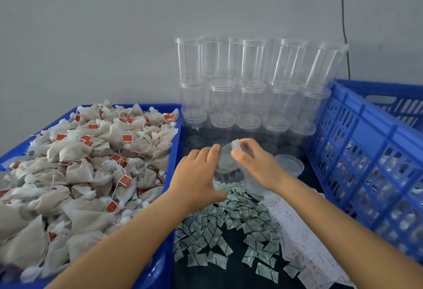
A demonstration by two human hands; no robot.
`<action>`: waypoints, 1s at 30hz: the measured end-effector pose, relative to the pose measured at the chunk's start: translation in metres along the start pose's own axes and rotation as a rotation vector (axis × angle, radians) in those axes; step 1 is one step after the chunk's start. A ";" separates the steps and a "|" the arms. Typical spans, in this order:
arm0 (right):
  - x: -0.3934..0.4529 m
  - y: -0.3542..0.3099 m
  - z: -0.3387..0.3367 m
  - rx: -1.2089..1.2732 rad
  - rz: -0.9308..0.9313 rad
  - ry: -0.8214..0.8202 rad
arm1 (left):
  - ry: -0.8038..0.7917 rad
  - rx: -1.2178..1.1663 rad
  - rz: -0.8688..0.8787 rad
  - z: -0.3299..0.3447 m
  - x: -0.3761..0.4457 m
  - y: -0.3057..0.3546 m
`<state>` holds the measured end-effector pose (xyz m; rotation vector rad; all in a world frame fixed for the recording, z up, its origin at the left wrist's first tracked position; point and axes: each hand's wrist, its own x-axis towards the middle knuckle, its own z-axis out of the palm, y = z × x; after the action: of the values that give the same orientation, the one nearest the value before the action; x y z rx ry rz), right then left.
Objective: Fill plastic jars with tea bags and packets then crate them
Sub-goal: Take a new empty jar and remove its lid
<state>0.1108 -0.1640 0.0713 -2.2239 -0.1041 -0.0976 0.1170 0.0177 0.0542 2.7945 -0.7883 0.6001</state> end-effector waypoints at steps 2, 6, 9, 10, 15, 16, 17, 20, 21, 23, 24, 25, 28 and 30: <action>-0.001 -0.001 -0.008 -0.064 -0.080 -0.043 | -0.019 -0.097 -0.008 0.001 -0.001 -0.002; -0.002 0.000 -0.021 -0.100 -0.186 -0.140 | -0.148 -0.364 -0.039 0.000 -0.001 -0.004; -0.004 0.000 -0.032 -0.076 -0.194 -0.269 | -0.287 -0.573 -0.052 -0.001 -0.002 -0.009; -0.005 0.000 -0.035 -0.064 -0.190 -0.311 | -0.318 -0.628 -0.057 -0.002 -0.003 -0.010; -0.005 0.001 -0.056 -0.020 -0.177 -0.441 | -0.395 -0.801 -0.061 -0.008 -0.001 -0.014; -0.006 0.000 -0.060 -0.007 -0.179 -0.463 | -0.419 -0.854 -0.069 -0.010 0.000 -0.013; -0.006 -0.001 -0.063 0.007 -0.184 -0.481 | -0.442 -0.900 -0.077 -0.012 0.000 -0.013; -0.008 -0.006 -0.068 0.072 -0.198 -0.515 | -0.493 -1.025 -0.101 -0.016 -0.001 -0.011; -0.008 -0.008 -0.068 0.097 -0.206 -0.523 | -0.510 -1.077 -0.113 -0.017 -0.001 -0.010; -0.009 -0.010 -0.071 0.128 -0.229 -0.550 | -0.562 -1.177 -0.133 -0.019 -0.001 -0.010; -0.009 -0.010 -0.073 0.142 -0.240 -0.569 | -0.593 -1.208 -0.134 -0.020 -0.001 -0.010; -0.009 -0.010 -0.075 0.164 -0.253 -0.587 | -0.623 -1.228 -0.130 -0.020 -0.001 -0.011; -0.006 -0.005 -0.084 0.310 -0.282 -0.562 | -0.659 -1.297 -0.115 -0.023 -0.002 -0.014; 0.001 0.003 -0.088 0.485 -0.276 -0.472 | -0.597 -1.338 -0.132 -0.023 -0.001 -0.016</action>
<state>0.1092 -0.2351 0.1226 -1.6983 -0.6261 0.2782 0.1173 0.0376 0.0736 1.6676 -0.6712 -0.6389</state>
